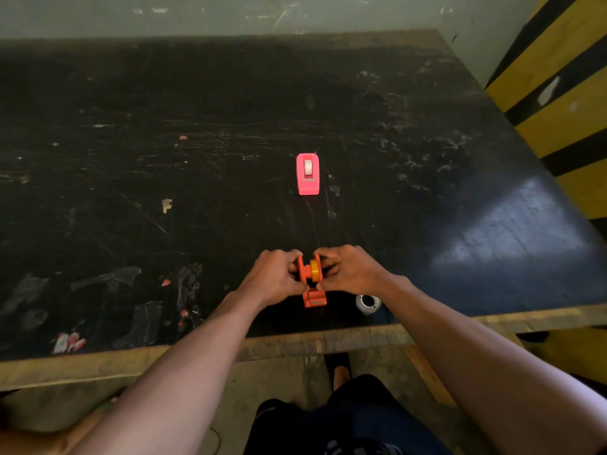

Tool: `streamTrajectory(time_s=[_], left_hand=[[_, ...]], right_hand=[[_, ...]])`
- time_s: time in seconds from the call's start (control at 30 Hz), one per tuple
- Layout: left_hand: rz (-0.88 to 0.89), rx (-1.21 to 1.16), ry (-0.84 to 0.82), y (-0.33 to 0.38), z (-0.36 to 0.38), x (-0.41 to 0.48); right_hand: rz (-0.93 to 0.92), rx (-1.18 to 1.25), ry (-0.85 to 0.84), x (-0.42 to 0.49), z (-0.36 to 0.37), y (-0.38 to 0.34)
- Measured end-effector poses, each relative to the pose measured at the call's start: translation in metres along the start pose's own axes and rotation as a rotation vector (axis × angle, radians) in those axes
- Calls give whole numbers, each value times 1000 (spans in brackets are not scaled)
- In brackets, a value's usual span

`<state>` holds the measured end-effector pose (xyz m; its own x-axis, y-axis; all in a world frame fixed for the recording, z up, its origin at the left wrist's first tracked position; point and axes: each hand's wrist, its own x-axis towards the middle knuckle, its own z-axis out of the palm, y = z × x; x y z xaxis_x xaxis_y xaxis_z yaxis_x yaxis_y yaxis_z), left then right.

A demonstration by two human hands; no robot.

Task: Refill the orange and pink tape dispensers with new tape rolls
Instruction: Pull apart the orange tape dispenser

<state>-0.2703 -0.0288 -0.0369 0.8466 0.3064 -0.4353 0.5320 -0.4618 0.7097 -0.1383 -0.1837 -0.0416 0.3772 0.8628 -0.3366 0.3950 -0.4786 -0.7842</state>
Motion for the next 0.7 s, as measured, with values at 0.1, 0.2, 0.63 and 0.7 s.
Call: streamTrajectory(time_s=[0.1, 0.2, 0.63, 0.7], left_hand=[[31, -33, 94, -1, 6, 1], [27, -100, -22, -8, 2, 2], [-115, -48, 64, -2, -12, -2], [-136, -63, 61, 4, -16, 0]], right_hand=[[-23, -14, 62, 1, 0, 0], [-1, 12, 16, -2, 0, 1], [126, 7, 10, -7, -15, 2], [125, 19, 27, -6, -17, 0]])
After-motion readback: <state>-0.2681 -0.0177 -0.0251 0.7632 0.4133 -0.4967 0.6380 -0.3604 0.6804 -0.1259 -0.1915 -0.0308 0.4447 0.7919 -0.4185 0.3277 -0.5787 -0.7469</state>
